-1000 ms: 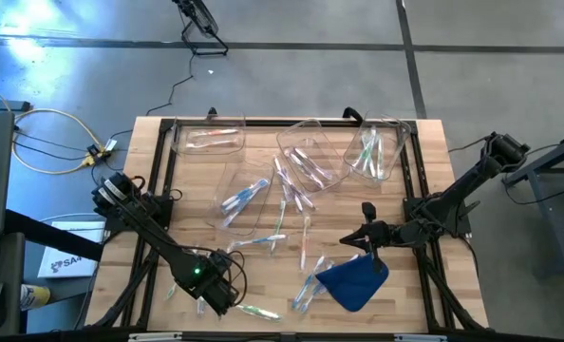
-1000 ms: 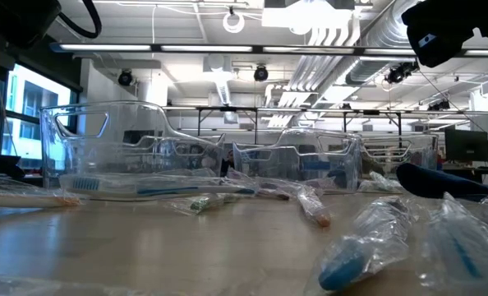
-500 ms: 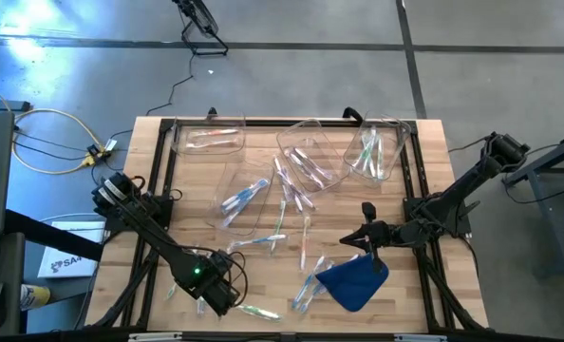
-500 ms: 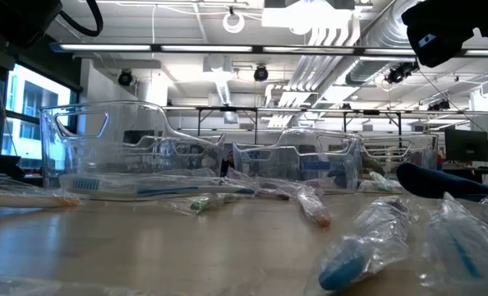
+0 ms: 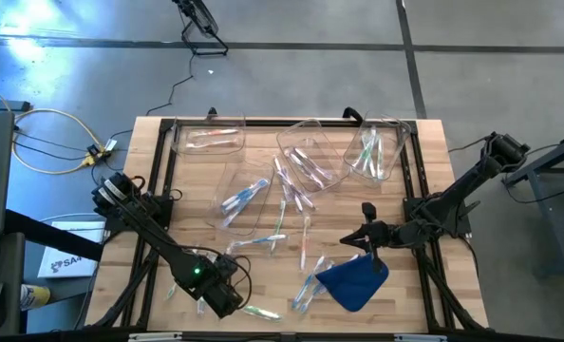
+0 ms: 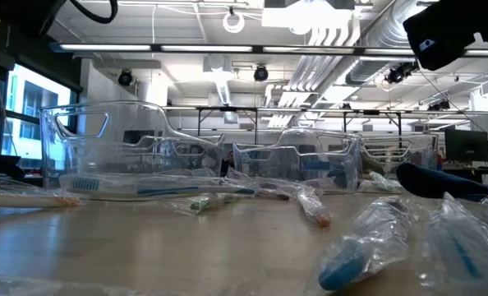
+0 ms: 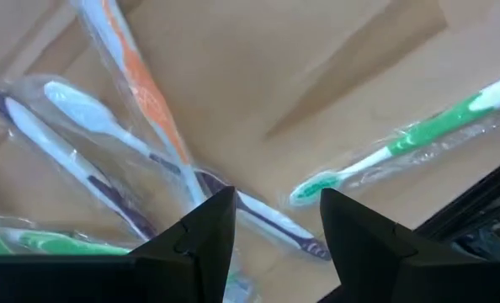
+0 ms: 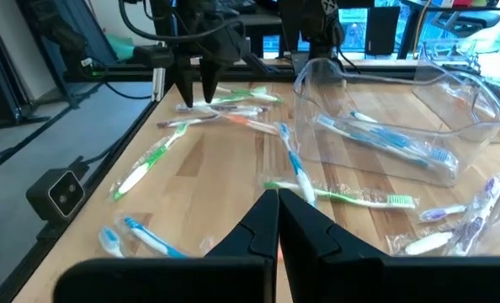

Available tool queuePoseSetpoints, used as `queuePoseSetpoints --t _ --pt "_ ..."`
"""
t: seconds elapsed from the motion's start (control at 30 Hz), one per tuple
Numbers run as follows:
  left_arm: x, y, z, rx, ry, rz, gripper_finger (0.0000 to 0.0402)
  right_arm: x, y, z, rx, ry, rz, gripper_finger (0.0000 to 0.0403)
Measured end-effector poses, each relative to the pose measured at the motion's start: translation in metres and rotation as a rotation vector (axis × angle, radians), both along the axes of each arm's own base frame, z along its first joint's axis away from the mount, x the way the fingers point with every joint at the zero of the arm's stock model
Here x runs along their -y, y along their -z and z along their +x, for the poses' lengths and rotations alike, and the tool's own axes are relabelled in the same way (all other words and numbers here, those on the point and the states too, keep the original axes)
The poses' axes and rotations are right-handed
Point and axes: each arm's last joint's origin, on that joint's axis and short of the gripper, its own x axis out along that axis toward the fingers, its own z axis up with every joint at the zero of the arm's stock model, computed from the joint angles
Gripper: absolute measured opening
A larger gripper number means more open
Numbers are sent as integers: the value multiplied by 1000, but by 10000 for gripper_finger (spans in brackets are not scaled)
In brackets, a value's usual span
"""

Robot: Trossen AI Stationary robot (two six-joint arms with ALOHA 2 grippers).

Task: Pick & Place Toothbrushes
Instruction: Put the orange toothbrush into the top left transparent bin

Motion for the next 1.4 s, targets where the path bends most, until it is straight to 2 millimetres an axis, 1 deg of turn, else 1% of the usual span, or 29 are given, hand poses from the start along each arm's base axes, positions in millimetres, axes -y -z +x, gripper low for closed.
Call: queuePoseSetpoints --t 0.27,0.47,0.67,0.77,0.9,1.4 --pt "-7 2 -7 -72 -36 67 170 1 1 0 -4 27 4 3" --pt "-6 2 -6 -59 -1 63 170 1 1 0 -4 28 4 3" --pt "-10 24 -10 -52 -1 55 170 1 1 0 -4 28 4 3" --pt "-11 30 -12 -53 -3 47 170 1 1 0 -4 28 4 3" --pt "-13 31 -14 -75 -27 61 170 1 1 0 -4 28 4 3" --pt "-16 32 -17 -110 -30 94 170 1 1 0 -4 29 4 3"
